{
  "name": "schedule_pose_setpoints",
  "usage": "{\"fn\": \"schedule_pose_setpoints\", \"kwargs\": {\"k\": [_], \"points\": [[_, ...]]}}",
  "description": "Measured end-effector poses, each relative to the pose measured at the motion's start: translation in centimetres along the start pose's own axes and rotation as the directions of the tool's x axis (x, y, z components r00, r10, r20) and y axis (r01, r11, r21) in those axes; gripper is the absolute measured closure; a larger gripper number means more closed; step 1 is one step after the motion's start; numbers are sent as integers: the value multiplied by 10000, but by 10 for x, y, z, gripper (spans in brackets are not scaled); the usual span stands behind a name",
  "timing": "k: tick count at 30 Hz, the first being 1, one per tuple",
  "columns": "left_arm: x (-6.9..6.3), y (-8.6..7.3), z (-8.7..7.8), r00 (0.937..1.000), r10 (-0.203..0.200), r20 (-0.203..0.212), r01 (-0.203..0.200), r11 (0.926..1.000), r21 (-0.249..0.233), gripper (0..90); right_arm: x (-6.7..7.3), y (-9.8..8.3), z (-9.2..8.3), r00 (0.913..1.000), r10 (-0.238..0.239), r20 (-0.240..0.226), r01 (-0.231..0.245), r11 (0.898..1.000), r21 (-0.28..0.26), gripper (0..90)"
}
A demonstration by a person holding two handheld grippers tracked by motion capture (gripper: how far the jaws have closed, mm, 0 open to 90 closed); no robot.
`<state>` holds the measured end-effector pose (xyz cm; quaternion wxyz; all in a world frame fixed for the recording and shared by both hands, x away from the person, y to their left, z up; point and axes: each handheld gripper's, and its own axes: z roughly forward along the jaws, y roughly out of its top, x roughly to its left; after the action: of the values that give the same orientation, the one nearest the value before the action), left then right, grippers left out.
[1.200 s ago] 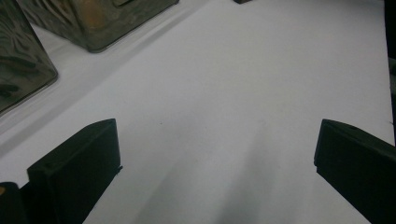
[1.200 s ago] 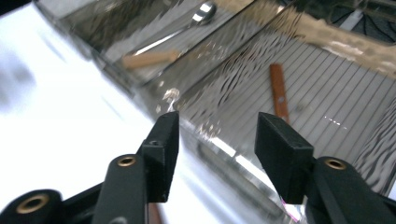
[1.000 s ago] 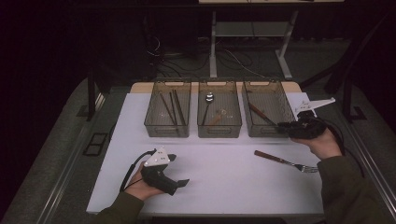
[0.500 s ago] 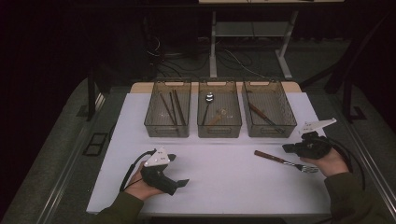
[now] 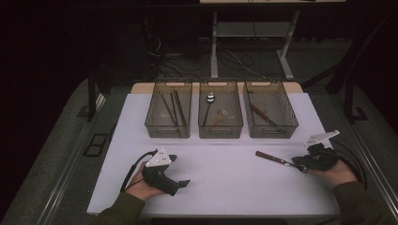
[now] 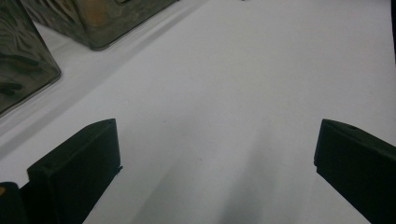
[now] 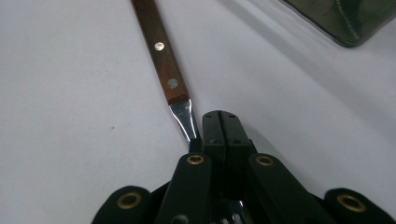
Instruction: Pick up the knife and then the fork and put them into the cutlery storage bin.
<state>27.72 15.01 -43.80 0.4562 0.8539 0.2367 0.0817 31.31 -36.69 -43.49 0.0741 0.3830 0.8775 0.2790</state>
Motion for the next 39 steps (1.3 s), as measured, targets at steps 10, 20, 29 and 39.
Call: {"fn": "schedule_pose_setpoints", "kwargs": {"k": [10, 20, 29, 39], "points": [[-1, 0, 0, 10000, -7, 50, 7, 10000, -26, 0, 16, -2, 0, 9962, -487, -717, 503, 9985, 204, 896], [-1, 1, 2, 9999, 91, 90, -91, 9999, 94, 0, 23, -7, -8, 9952, -245, -945, 179, 9974, -698, 795], [-2, 1, 2, 9999, 132, 78, -132, 9999, 86, 0, 38, 4, 7, 9939, -938, -586, 890, 9929, -793, 714], [-2, 1, 2, 9999, 112, 83, -113, 9999, 61, 0, 38, 6, 17, 9917, -1205, -453, 1172, 9906, -699, 735]]}}
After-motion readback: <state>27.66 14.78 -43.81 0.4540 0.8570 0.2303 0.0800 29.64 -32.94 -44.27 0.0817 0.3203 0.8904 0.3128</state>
